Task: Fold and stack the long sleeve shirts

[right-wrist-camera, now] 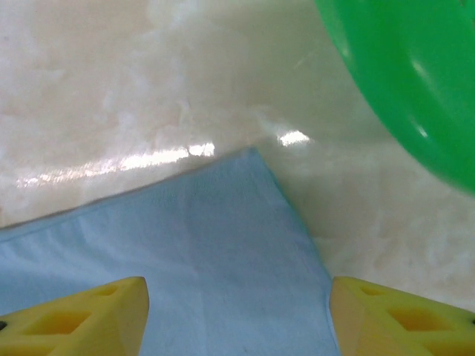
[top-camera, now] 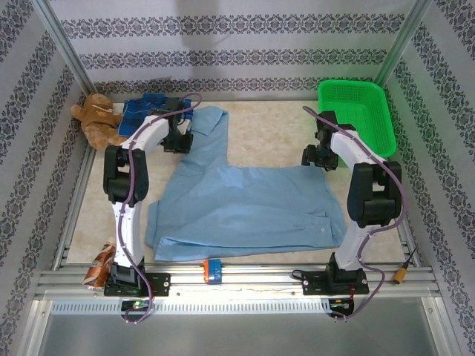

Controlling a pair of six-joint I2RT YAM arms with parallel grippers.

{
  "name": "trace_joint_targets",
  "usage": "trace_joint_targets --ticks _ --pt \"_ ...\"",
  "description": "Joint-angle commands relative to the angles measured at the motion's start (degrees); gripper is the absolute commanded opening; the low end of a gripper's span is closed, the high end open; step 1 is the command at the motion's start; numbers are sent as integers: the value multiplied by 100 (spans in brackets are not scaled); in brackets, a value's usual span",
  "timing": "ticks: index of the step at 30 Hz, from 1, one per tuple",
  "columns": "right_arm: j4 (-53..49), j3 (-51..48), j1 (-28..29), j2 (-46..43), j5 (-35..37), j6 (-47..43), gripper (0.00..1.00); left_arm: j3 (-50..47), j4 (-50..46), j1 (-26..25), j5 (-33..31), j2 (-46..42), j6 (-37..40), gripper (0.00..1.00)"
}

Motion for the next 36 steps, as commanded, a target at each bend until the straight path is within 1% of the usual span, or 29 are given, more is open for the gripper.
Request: trace_joint_targets --ticks 1,4,12,15,21,24,28,33,36 --pt "-13 348 23 276 207 -161 65 -442 388 87 -161 -490 100 0" --pt "-88 574 48 514 315 -138 62 -713 500 135 -241 -724 111 0" --pt "-191 1001 141 998 414 -323 55 -850 543 220 -405 -956 134 0" --pt "-321 1100 168 1116 641 -322 53 -980 616 311 -338 -1048 92 0" --pt "-326 1109 127 1246 1002 -389 47 -1025 605 314 -239 -1088 130 0" --pt "-254 1109 103 1232 1181 -473 47 -1025 636 314 -179 -1115 93 0" --pt "-140 1135 88 1273 1053 -589 46 -998 646 315 -74 -1100 77 0" --pt "-135 1249 87 1405 976 -567 39 -1021 633 296 -62 -1097 77 0" --pt "-152 1258 83 1454 908 -538 37 -1064 635 300 -72 -1130 81 0"
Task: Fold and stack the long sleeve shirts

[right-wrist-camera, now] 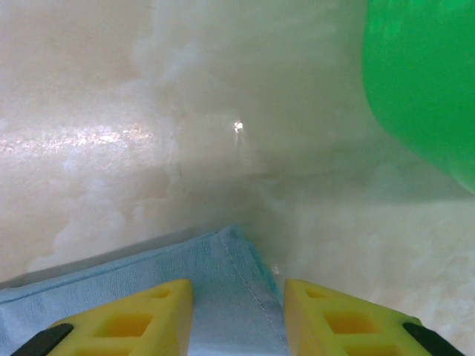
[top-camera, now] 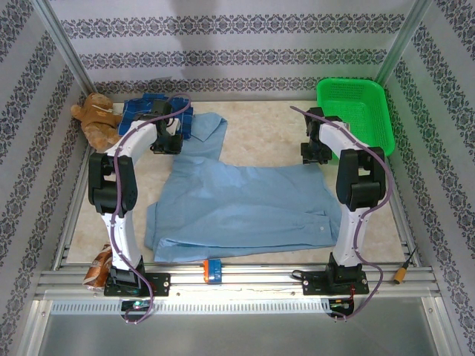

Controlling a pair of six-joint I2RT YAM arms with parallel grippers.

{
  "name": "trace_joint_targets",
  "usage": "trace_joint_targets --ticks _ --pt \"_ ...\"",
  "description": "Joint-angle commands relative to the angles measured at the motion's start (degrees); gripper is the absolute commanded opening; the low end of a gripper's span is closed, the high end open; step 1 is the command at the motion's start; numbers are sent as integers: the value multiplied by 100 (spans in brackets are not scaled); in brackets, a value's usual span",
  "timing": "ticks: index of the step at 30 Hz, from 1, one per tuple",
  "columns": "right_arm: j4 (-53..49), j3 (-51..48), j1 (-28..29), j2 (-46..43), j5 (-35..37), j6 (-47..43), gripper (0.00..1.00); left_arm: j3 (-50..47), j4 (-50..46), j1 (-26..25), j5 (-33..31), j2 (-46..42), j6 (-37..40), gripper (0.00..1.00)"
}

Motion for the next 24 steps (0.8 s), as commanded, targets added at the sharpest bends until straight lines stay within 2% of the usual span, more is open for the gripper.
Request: trace_joint_targets --ticks 1,8,13,21,24 --pt "325 144 -111 302 165 -186 36 -94 132 29 50 -276 89 0" --pt "246 196 -143 444 245 -187 35 -118 129 29 40 -296 101 0" --pt "223 197 -181 479 503 -224 40 -112 121 21 43 -305 108 0" --pt "298 161 -236 545 -82 -227 42 -120 143 21 15 -313 110 0" --pt "281 198 -243 605 -217 -216 37 -145 155 12 -7 -313 110 0"
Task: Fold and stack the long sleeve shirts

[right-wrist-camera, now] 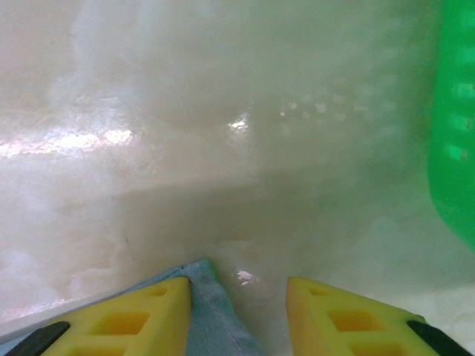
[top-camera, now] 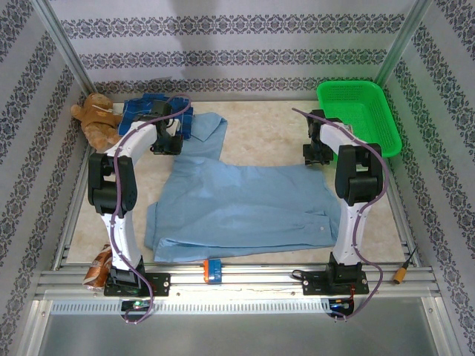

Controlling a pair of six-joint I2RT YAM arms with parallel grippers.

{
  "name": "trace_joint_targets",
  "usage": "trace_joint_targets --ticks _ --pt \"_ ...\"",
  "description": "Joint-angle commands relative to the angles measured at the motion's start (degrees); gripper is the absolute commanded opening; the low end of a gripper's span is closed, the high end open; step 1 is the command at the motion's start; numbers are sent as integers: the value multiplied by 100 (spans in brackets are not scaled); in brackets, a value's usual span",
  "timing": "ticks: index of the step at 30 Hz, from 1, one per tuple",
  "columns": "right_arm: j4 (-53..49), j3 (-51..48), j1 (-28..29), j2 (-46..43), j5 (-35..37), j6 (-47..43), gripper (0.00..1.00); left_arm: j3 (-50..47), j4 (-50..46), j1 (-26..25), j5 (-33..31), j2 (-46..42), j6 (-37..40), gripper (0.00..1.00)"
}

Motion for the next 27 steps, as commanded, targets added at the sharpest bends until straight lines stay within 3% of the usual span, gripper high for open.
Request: trace_joint_targets --ticks 1,10,27 --pt "4 96 -73 180 -329 -63 35 -74 105 6 -32 -285 107 0" --pt "68 140 -196 108 -614 53 0 -130 138 -4 -38 -354 108 0" --pt "574 -687 -187 -1225 -646 -297 0 -543 497 3 266 -1063 152 0"
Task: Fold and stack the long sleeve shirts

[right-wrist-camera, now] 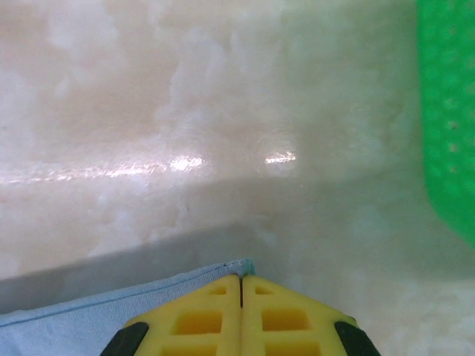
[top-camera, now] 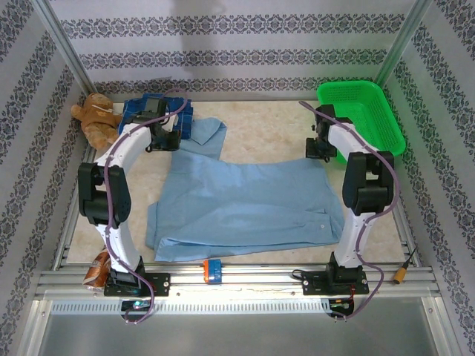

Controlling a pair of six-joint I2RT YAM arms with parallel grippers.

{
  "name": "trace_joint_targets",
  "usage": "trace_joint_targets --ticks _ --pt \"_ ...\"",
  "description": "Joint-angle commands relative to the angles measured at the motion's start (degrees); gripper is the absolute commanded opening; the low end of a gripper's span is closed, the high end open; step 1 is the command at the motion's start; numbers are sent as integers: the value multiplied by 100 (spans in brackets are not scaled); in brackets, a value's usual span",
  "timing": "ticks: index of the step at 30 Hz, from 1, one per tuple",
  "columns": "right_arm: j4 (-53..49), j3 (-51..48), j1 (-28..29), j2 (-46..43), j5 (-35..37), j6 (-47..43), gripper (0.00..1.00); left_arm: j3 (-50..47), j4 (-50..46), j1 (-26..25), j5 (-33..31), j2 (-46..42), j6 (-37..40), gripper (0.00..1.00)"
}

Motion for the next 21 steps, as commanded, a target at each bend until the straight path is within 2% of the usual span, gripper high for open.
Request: trace_joint_targets --ticks 1,9,21 --pt "84 -195 -40 -310 36 -163 0 -164 198 3 88 -283 176 0" --pt "65 -587 -40 -668 169 -255 0 -724 452 -5 338 -850 279 0" --pt "-9 -1254 -32 -1443 228 -151 0 -1998 684 -8 388 -2258 335 1"
